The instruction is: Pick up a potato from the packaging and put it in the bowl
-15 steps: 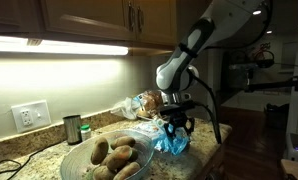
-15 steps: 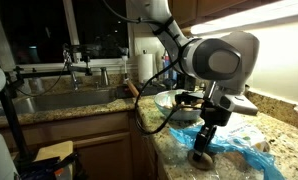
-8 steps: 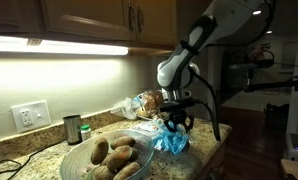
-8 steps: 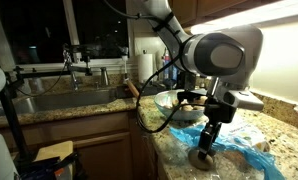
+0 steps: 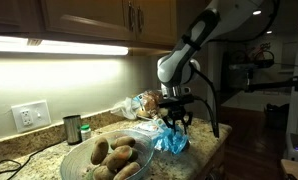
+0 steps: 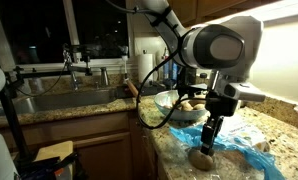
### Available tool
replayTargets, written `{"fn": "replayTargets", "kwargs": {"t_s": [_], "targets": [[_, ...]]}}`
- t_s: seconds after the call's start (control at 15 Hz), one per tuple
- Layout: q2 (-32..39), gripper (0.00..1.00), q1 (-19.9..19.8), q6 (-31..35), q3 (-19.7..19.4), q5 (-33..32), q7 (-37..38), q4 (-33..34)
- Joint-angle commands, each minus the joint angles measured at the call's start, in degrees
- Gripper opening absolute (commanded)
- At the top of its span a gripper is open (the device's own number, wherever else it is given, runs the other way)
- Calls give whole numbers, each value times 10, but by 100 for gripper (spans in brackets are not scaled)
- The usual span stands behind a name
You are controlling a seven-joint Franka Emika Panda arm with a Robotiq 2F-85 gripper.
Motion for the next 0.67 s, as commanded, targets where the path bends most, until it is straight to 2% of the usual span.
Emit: {"fn": "replayTargets", "kwargs": {"t_s": [0.0, 0.07, 0.2, 0.47, 0.6], "targets": [[-12, 44, 9, 4, -3, -3, 11, -19], [-11, 66, 9, 2, -3, -2, 10, -19], [-10, 71, 9, 1, -2, -1, 10, -19], [-12, 97, 9, 0, -3, 0, 9, -20], [-9, 100, 7, 0, -2, 3, 6, -19]]}}
